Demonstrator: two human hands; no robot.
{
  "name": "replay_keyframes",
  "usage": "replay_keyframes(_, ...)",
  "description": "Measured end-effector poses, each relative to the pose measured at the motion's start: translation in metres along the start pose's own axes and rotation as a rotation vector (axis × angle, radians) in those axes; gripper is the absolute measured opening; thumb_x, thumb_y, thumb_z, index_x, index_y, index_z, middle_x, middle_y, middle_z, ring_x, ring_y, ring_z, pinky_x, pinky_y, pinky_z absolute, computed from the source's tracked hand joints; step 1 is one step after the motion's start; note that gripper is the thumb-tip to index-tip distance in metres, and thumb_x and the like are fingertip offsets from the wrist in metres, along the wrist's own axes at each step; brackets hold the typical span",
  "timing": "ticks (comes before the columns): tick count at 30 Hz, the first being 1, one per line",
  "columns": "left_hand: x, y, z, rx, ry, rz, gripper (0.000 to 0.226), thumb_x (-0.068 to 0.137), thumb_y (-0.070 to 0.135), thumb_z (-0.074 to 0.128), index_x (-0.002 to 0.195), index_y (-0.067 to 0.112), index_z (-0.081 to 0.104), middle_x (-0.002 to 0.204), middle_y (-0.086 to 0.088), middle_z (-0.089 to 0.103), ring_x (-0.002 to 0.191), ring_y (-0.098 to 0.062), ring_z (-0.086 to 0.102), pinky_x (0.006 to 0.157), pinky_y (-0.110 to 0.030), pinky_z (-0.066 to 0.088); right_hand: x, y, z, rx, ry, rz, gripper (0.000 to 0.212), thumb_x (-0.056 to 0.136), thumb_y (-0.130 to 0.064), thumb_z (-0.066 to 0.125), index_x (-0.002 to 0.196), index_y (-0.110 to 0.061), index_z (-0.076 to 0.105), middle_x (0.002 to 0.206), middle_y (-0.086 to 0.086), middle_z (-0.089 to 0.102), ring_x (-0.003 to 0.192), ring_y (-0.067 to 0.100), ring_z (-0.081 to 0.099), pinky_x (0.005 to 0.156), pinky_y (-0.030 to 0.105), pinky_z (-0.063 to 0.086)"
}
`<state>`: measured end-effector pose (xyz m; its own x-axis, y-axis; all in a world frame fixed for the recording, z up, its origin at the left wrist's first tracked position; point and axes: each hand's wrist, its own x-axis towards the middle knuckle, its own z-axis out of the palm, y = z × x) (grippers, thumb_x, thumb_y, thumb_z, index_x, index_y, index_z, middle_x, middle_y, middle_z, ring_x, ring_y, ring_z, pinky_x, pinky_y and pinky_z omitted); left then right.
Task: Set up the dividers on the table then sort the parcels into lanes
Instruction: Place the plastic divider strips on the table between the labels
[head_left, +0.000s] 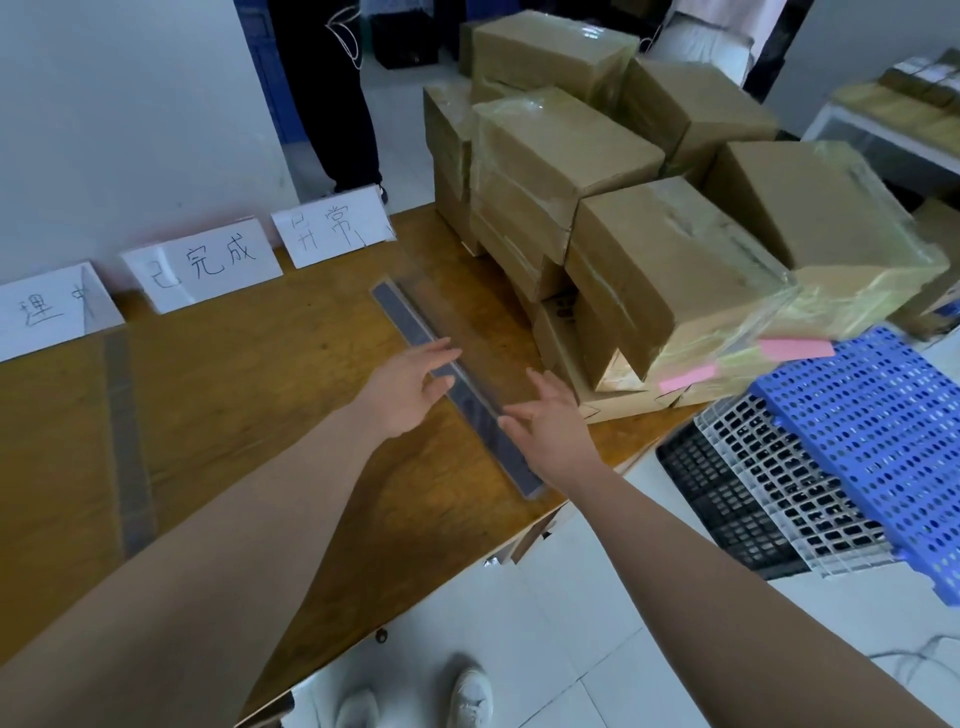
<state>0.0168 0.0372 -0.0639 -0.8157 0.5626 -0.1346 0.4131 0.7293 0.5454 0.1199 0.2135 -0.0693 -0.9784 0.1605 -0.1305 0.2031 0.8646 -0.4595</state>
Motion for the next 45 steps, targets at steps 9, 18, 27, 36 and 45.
replay_keyframes(9, -0.041, -0.012, -0.032, -0.172, 0.288, -0.226, 0.044, 0.103, 0.029, 0.046, 0.146, 0.021, 0.043, 0.152, 0.000, 0.043, 0.140, -0.018, 0.037, 0.115, -0.032, 0.026, -0.003, -0.028, -0.003, 0.160, 0.125, 0.001, 0.031, 0.100, -0.024, 0.046, 0.090, -0.014, 0.073, 0.153, -0.006, 0.036, 0.134, 0.008, 0.042, 0.104, 0.019, 0.023)
replay_keyframes(18, -0.109, -0.082, -0.064, -0.157, 0.611, -0.541, 0.048, 0.100, 0.028, 0.052, 0.147, 0.021, 0.042, 0.147, -0.002, 0.050, 0.136, -0.023, 0.044, 0.115, -0.041, 0.034, 0.000, -0.087, 0.042, 0.186, 0.137, -0.052, 0.035, 0.101, -0.020, 0.043, 0.069, -0.014, 0.055, 0.067, -0.001, 0.056, 0.062, 0.009, 0.053, 0.056, 0.027, 0.044)
replay_keyframes(27, -0.170, -0.148, -0.077, -0.105, 0.623, -0.764, 0.051, 0.101, 0.030, 0.049, 0.150, 0.022, 0.036, 0.152, -0.002, 0.043, 0.140, -0.025, 0.039, 0.115, -0.049, 0.031, 0.004, -0.152, 0.065, 0.139, 0.123, 0.032, 0.032, 0.103, -0.018, 0.039, 0.115, -0.002, 0.064, 0.103, 0.010, 0.069, 0.092, 0.024, 0.065, 0.080, 0.032, 0.052)
replay_keyframes(36, -0.177, -0.174, -0.078, -0.245, 0.577, -0.817, 0.058, 0.103, 0.027, 0.047, 0.155, 0.019, 0.025, 0.158, -0.002, 0.034, 0.144, -0.024, 0.033, 0.114, -0.042, 0.031, 0.012, -0.174, 0.078, 0.130, 0.140, 0.059, 0.033, 0.104, -0.020, 0.036, 0.115, -0.001, 0.061, 0.107, 0.012, 0.067, 0.096, 0.025, 0.063, 0.079, 0.031, 0.048)
replay_keyframes(45, -0.177, -0.181, -0.077, -0.328, 0.595, -0.837, 0.055, 0.104, 0.022, 0.044, 0.155, 0.018, 0.023, 0.159, -0.004, 0.031, 0.145, -0.024, 0.030, 0.116, -0.039, 0.028, 0.021, -0.169, 0.090, 0.138, 0.150, 0.085, 0.032, 0.104, -0.021, 0.037, 0.118, -0.003, 0.060, 0.090, 0.006, 0.063, 0.074, 0.016, 0.054, 0.070, 0.030, 0.049)
